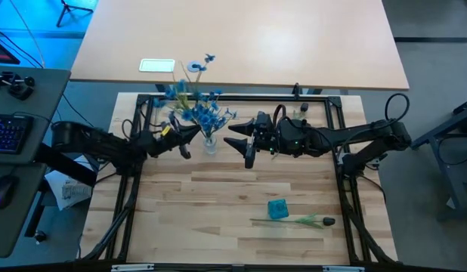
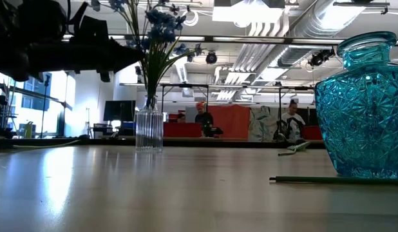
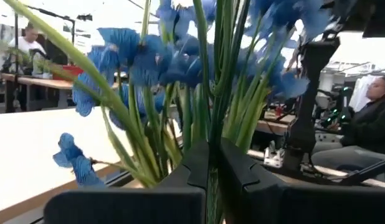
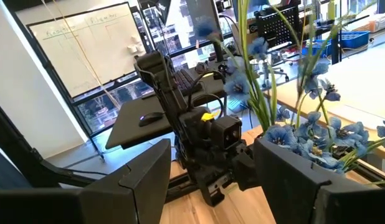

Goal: Sort flowers into vase by color
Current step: Put the light blue flowers into the transparent vase

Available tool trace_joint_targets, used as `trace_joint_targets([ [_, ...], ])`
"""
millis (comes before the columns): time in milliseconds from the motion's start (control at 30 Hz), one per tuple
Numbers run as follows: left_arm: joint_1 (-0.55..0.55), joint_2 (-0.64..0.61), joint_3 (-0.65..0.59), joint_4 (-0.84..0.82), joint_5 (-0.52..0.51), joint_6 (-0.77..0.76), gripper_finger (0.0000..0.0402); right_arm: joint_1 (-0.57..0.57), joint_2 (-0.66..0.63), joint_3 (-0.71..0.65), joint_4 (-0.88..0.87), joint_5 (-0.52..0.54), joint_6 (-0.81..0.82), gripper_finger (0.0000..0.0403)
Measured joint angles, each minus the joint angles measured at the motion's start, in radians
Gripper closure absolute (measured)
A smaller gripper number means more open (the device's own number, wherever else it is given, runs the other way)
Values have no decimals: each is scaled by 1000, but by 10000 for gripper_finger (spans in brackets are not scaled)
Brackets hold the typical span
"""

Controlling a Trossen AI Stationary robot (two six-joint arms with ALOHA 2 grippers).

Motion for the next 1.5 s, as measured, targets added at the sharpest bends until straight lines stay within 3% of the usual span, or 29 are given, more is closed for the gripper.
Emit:
trace_joint_targets([
  [400,16,125,64,21,-80,13,401,0,0,0,0,-3,-6,181],
  [733,10,241,73,166,-69,-52,401,0,0,0,-2,-3,-6,181],
  [1333,-1,244,111,166,-101,-48,401,-8,5,0,-24,-2,-7,181],
  [1500,-1,297,138,167,-72,-40,401,-8,5,0,-23,-2,1,181],
])
